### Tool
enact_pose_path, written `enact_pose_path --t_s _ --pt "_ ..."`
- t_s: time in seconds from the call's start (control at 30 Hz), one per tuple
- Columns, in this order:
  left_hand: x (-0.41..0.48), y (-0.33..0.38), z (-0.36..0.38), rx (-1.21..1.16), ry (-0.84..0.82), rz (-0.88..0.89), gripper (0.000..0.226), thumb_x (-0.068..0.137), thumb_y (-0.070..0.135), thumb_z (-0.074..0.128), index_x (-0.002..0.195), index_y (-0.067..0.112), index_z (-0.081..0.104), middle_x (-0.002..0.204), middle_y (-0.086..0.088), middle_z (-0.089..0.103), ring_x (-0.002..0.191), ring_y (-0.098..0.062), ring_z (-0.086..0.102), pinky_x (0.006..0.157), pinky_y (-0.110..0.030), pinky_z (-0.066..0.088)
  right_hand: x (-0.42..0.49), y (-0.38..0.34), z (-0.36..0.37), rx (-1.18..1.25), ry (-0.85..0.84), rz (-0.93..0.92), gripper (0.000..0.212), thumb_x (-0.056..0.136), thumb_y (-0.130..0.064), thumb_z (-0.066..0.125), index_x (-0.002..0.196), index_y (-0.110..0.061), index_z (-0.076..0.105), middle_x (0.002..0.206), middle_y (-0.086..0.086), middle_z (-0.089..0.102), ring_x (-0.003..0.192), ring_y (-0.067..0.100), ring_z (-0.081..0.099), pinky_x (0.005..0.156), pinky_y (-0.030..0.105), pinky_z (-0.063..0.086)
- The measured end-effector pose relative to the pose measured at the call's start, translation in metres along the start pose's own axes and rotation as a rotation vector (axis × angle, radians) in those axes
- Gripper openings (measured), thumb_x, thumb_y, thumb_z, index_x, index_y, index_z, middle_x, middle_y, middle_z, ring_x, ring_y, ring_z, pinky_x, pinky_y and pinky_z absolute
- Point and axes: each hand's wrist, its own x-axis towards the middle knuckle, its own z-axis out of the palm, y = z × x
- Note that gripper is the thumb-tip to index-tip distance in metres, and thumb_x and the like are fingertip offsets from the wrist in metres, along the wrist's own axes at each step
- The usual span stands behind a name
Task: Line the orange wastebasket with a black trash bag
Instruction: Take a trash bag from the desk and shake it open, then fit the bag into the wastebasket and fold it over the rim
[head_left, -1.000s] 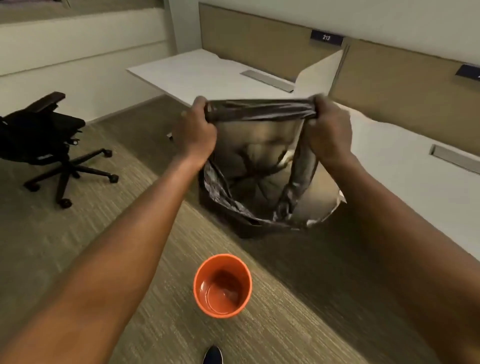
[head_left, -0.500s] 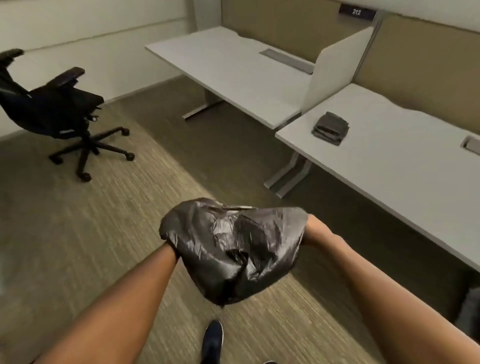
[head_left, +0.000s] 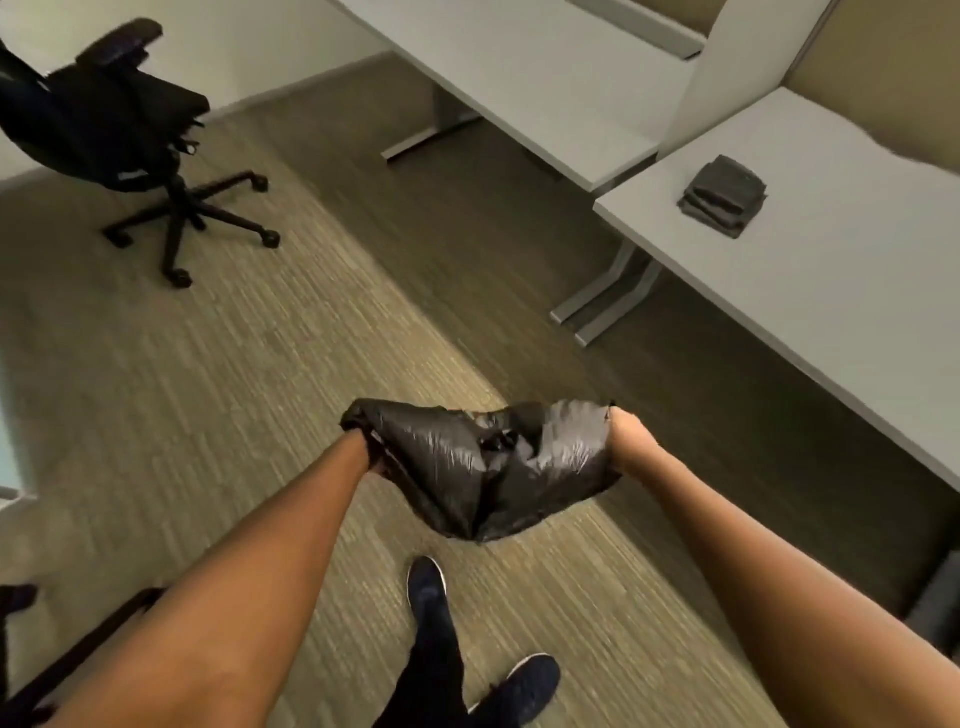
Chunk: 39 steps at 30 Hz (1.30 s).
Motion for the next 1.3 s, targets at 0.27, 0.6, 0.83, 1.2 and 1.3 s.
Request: enact_pose_path --t_s 0.27,0.6,0.83,1.2,1.3 --pt "0.043 0.009 -0.012 -0.265 -0.026 0.061 0.061 0.097 0.019 0.062 0.151 0.002 0.037 0.157 -0.014 0.038 0.142 -0.031 0.039 0.111 -0.038 0.035 0.044 -0.024 0.026 0.012 0.014 0.057 0.016 0.089 -0.025 0.061 0.088 -0.012 0.069 0.090 0.012 0.071 0.095 0.032 0.069 0.071 0.033 0.048" --pt "0.093 -0.005 -0.045 -0.299 0.174 0.182 0.036 0.087 0.025 0.073 0.120 0.011 0.070 0.108 -0.011 0.074 0.095 -0.026 0.069 0.079 -0.029 0.050 0.092 -0.037 0.038 0.191 0.070 0.155 0.015 0.094 -0.029 0.062 0.091 -0.021 0.074 0.085 0.009 0.071 0.080 0.024 0.061 0.066 0.032 0.042" --pt "0.114 -0.007 -0.006 -0.336 0.172 0.121 0.044 0.089 0.028 0.070 0.129 0.010 0.063 0.127 -0.011 0.068 0.114 -0.029 0.063 0.088 -0.030 0.048 0.109 -0.020 0.073 0.347 0.079 0.170 0.027 0.094 -0.029 0.063 0.073 -0.014 0.056 0.074 0.003 0.063 0.078 0.025 0.060 0.071 0.038 0.048" --pt "0.170 0.026 0.090 -0.938 0.149 -0.013 0.036 0.089 0.006 0.067 0.124 0.007 0.062 0.111 -0.010 0.071 0.093 -0.023 0.068 0.084 -0.038 0.057 0.161 0.007 0.166 0.607 -0.084 0.131 0.025 0.087 -0.014 0.072 0.103 -0.026 0.058 0.084 -0.002 0.068 0.078 0.020 0.064 0.070 0.042 0.054" --pt "0.191 0.030 0.108 -1.104 0.134 -0.032 0.043 0.091 0.003 0.063 0.133 0.010 0.057 0.106 -0.005 0.071 0.089 -0.020 0.068 0.079 -0.031 0.059 0.178 0.012 0.186 0.695 -0.129 0.140 0.035 0.089 -0.004 0.065 0.114 -0.027 0.062 0.090 -0.003 0.070 0.080 0.016 0.066 0.071 0.038 0.055"
